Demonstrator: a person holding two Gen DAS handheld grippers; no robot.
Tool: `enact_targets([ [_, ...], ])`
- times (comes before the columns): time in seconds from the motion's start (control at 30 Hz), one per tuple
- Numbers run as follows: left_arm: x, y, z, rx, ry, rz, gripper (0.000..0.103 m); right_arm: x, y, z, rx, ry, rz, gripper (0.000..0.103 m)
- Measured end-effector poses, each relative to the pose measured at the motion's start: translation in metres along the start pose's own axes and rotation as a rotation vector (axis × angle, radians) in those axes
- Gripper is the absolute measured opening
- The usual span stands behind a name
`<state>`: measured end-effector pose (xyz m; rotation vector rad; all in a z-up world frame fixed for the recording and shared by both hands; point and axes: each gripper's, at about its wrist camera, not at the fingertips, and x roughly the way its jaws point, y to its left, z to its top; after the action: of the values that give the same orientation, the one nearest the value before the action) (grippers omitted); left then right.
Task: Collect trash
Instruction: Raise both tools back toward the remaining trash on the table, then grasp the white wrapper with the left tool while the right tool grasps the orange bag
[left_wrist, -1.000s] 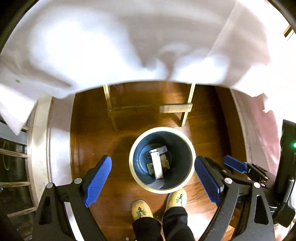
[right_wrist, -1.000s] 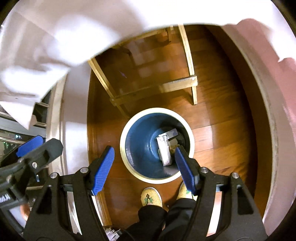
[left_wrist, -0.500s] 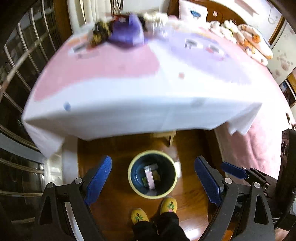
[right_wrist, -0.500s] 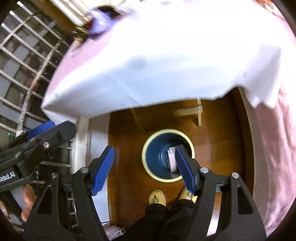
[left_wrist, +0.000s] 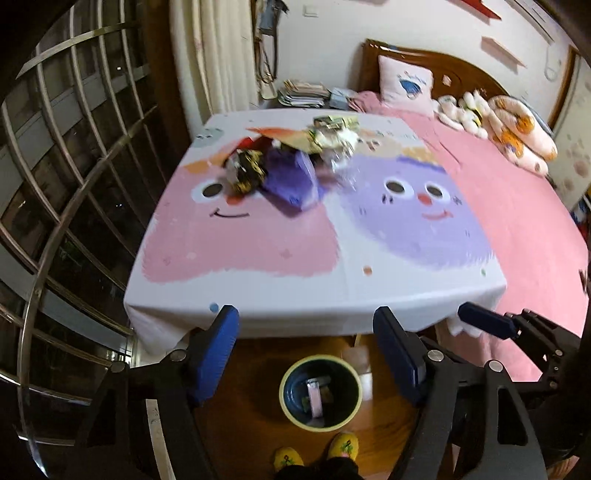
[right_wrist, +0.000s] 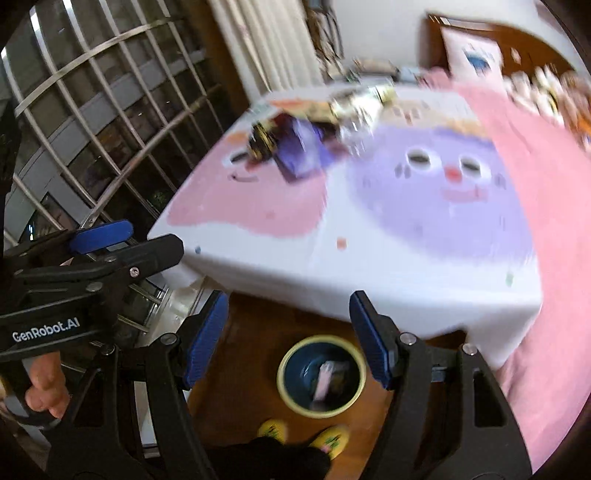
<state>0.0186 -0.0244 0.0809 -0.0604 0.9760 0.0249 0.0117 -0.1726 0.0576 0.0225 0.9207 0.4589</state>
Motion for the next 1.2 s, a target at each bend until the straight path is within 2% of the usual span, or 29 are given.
enact_targets([
  [0.07,-0.003,0.006,0.01,-0.033,-0.01,0.009,0.076,0.002,0.003,0.023,-0.027,-0.025,0.019,0.066],
  [0.17,-0.005,0.018,0.026,-0.087,-0.035,0.023,0.077,0.0,0.007,0.055,-0.093,-0.053,-0.005,0.066],
  [0.27,-0.004,0.033,0.045,-0.121,-0.046,0.047,0.077,0.004,0.004,0.089,-0.1,-0.08,0.001,0.066],
  [0.4,0.013,0.052,0.069,-0.134,-0.056,0.066,0.077,0.024,0.0,0.136,-0.093,-0.113,0.004,0.066],
  [0.5,0.037,0.071,0.094,-0.151,-0.051,0.059,0.077,0.052,-0.007,0.176,-0.072,-0.104,-0.002,0.066],
  [0.67,0.103,0.102,0.15,-0.152,0.006,0.011,0.077,0.115,-0.02,0.245,-0.005,-0.072,-0.045,0.066],
  [0.7,0.12,0.108,0.164,-0.143,0.031,0.002,0.077,0.129,-0.023,0.259,0.012,-0.1,-0.033,0.066],
  [0.83,0.182,0.125,0.207,-0.108,0.087,-0.028,0.077,0.204,-0.038,0.312,0.128,-0.001,-0.029,0.066],
  [0.97,0.244,0.138,0.235,-0.079,0.158,-0.047,0.077,0.268,-0.049,0.335,0.191,0.066,-0.047,0.066],
  [1.03,0.269,0.142,0.244,-0.07,0.193,-0.058,0.077,0.3,-0.055,0.346,0.216,0.107,-0.063,0.07],
  [1.2,0.324,0.147,0.251,-0.052,0.273,-0.104,0.076,0.354,-0.068,0.346,0.252,0.185,-0.119,0.073],
])
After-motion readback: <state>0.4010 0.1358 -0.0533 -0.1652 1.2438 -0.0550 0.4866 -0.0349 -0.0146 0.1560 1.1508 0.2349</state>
